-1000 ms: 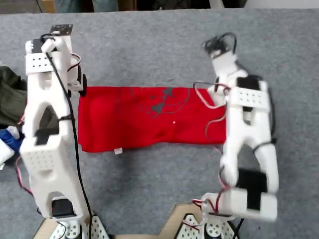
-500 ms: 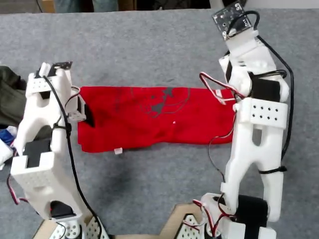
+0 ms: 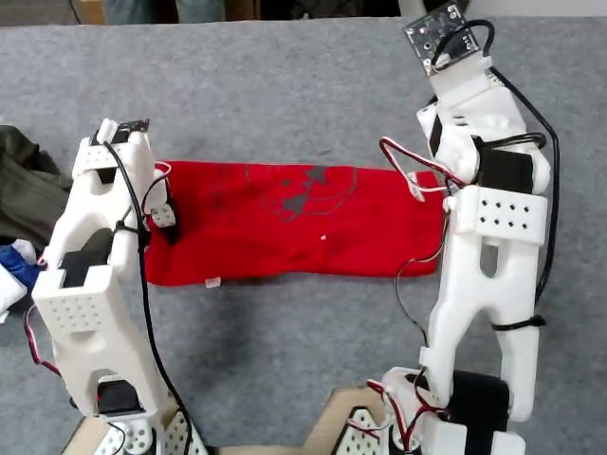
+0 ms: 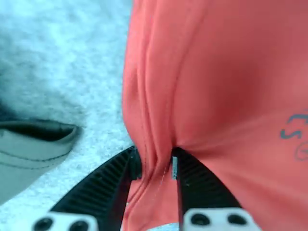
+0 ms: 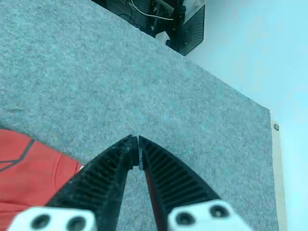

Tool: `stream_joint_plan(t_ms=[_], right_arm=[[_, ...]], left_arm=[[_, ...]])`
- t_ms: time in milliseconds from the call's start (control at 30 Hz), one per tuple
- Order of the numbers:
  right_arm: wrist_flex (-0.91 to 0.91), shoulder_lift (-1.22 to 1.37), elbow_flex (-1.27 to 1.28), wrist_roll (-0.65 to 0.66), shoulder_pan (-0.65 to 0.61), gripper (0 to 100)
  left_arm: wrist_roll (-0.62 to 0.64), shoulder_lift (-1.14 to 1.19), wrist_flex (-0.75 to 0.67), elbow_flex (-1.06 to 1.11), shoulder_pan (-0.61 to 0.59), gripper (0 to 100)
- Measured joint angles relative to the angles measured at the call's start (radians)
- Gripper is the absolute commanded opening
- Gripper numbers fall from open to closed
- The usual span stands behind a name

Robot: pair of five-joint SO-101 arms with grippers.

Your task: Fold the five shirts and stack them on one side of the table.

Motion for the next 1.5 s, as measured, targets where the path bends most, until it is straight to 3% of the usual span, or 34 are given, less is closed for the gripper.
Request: stream_joint_plan(t_ms=[100,333,533,767,1033,1200,1500], right_arm=[[0.0,0.0,0.0,0.0,0.0,1.5],[0.0,0.0,-0.069,0.041,0.002,1.5],[0.0,0.0,-0.074,0.163,0.055,1.5],[-0.052,0.0,-0.074,0.218,0.313,1.5],[-0.009,0.0,-0.132,0.218,0.512,1.5],[0.017,0.0,-0.16,0.218,0.56,1.5],[0.02,0.0,-0.16,0.222,0.568,1.5]], left_arm=[[0.009,0.021,0.003,-0.026,0.0,3],[0.011,0.031,0.078,-0.126,0.006,3],[-0.138,-0.046,0.167,-0.232,0.044,3],[-0.155,-0.172,0.235,-0.256,0.259,3],[-0.155,-0.192,0.11,-0.256,0.595,3],[-0.095,-0.192,0.003,-0.256,0.758,3],[-0.072,-0.147,-0.104,-0.404,0.881,3]])
